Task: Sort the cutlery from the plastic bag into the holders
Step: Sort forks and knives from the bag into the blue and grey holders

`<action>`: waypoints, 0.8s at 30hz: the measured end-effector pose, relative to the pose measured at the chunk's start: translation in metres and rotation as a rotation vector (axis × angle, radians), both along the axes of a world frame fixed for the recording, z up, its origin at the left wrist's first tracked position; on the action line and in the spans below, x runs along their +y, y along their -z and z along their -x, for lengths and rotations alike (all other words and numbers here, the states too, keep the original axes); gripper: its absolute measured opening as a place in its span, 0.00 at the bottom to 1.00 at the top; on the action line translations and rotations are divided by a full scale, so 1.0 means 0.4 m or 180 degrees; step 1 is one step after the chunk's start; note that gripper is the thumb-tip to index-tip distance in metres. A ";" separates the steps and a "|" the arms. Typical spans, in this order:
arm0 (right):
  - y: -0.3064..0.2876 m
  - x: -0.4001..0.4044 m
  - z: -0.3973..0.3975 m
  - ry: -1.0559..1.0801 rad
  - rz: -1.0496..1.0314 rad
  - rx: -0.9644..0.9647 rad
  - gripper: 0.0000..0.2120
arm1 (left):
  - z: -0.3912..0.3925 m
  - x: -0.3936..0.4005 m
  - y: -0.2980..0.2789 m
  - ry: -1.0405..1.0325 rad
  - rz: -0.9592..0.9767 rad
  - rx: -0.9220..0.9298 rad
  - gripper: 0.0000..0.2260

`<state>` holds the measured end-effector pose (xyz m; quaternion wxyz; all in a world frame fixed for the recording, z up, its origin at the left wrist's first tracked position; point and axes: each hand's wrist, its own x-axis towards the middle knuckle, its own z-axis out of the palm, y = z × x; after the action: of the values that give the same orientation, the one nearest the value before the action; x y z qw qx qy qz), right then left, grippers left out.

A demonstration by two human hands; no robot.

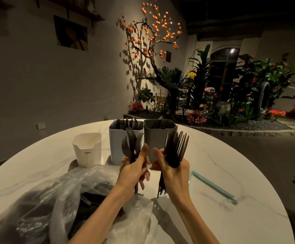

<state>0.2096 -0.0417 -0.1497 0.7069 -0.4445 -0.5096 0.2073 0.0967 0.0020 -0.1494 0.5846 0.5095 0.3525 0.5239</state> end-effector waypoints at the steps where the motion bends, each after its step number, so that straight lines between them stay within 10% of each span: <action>1: 0.001 0.001 -0.003 -0.0016 -0.0004 0.0041 0.06 | 0.002 0.000 0.002 0.0007 -0.0023 0.0041 0.21; 8: -0.011 0.005 -0.015 -0.0313 0.0429 0.1078 0.13 | 0.007 0.001 0.010 -0.0047 -0.0350 0.0441 0.21; 24: 0.034 0.007 0.001 -0.0135 0.0447 0.0539 0.18 | 0.002 0.021 0.059 -0.0104 -0.0090 0.0841 0.18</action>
<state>0.2091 -0.0388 -0.1634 0.7101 -0.4629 -0.4415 0.2942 0.0957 0.0104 -0.1729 0.5173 0.5764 0.4272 0.4666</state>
